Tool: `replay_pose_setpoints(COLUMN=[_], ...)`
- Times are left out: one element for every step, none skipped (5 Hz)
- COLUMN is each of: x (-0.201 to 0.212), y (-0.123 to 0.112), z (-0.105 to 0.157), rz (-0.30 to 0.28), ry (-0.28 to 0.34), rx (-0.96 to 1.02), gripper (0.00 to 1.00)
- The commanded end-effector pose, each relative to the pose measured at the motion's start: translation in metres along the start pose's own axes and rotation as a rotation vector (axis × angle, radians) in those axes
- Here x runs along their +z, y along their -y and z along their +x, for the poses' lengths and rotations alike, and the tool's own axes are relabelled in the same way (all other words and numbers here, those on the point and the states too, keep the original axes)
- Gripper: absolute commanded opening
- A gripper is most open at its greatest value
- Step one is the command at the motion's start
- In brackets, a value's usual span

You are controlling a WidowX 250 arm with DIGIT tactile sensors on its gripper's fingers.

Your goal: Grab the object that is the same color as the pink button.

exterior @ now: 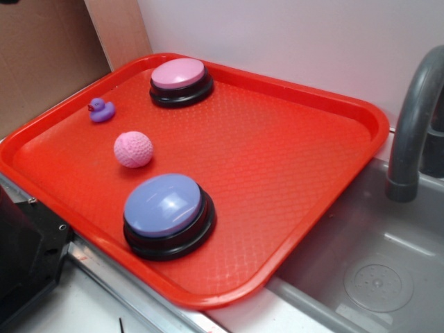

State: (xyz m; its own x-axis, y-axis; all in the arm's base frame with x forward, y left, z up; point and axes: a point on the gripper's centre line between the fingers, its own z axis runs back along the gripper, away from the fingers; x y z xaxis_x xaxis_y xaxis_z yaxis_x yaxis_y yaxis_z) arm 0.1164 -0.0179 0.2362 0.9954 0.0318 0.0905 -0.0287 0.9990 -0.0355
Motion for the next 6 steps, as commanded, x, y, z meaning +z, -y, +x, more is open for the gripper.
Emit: replay_pose_setpoints(x=[0.000, -0.022, -0.045, -0.076, -0.109, -0.133], y=[0.000, 0.006, 0.008, -0.006, -0.034, -0.050], z=[0.000, 0.038, 0.065, 0.069, 0.059, 0.058], rz=[0.000, 0.001, 0.050, 0.142, 0.137, 0.108], ry=[0.000, 0.014, 0.006, 0.071, 0.074, 0.055], rx=[0.000, 0.171, 0.328, 0.537, 0.651, 0.653], gripper=[1.00, 1.00, 1.00, 1.00, 1.00, 1.00])
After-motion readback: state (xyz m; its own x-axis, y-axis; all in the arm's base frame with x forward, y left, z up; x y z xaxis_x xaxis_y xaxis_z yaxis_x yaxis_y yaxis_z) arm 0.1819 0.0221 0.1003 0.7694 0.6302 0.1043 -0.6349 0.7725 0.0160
